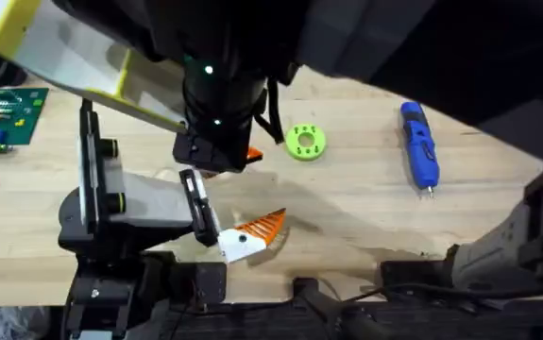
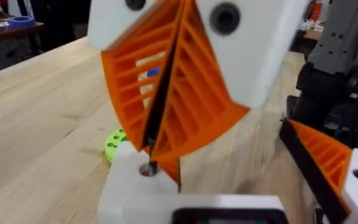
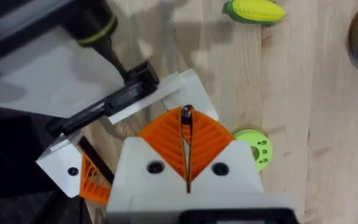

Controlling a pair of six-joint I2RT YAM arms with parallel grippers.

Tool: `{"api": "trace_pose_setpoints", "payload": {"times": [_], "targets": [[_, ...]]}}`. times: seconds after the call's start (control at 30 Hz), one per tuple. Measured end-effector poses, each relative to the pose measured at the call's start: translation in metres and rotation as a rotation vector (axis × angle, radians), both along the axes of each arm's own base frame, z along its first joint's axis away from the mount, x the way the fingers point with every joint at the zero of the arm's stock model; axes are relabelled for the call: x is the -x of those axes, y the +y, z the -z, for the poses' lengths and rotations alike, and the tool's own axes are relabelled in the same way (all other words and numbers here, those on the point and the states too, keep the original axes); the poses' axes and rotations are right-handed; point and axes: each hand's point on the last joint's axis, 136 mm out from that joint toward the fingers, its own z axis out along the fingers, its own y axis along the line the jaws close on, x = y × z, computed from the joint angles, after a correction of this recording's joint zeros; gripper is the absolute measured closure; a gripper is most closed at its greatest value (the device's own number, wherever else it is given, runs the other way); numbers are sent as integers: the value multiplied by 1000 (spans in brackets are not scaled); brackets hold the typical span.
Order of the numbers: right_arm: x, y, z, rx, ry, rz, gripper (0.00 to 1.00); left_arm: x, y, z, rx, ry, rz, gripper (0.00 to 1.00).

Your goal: Pick up the gripper from the table and insert it into the empty holder that is missing its gripper. Then pick up a screw, insert it into the mounting hole, and use the screwdriver to tighten it. Finally, clean up the table by picking up the vegetable and placing it into the bucket.

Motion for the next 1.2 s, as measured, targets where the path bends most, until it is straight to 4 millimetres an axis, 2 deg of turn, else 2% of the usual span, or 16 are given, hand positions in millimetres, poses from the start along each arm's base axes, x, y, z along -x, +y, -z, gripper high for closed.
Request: {"api": "trace_pose_setpoints", "payload": {"times": [1.2], "targets": [[-2,-3,4,11,6,0,992,0,0,0,0,1,0,15]]}}
